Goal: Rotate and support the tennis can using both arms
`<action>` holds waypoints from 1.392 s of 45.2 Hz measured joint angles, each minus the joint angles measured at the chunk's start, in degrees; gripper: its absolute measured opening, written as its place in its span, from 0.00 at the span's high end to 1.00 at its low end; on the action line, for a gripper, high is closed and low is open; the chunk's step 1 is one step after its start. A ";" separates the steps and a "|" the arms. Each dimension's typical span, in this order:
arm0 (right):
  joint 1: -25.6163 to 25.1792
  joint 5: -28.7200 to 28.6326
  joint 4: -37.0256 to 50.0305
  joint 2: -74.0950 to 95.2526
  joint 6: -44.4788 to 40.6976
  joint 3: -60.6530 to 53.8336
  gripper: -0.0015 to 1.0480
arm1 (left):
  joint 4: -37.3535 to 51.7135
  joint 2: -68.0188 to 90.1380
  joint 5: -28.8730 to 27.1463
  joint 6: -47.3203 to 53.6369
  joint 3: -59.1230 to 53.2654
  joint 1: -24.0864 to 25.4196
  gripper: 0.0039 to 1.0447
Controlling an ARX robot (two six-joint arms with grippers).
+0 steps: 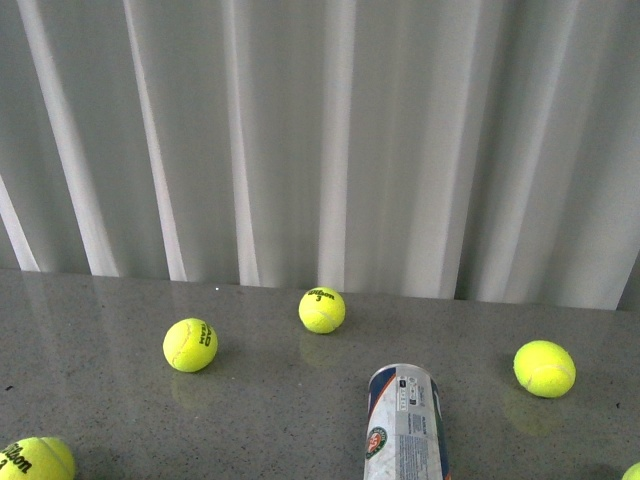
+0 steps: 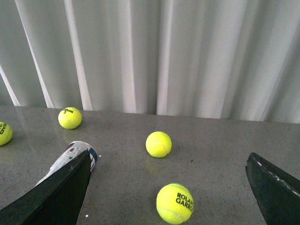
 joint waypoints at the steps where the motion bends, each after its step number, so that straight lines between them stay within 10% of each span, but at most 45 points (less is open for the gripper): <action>1: 0.00 0.00 0.00 0.00 0.00 0.00 0.07 | 0.00 0.00 0.00 0.00 0.00 0.00 0.06; 63: -1.70 -5.97 -5.03 2.43 0.72 1.97 0.07 | 0.00 0.00 -0.04 -0.02 0.00 0.00 0.06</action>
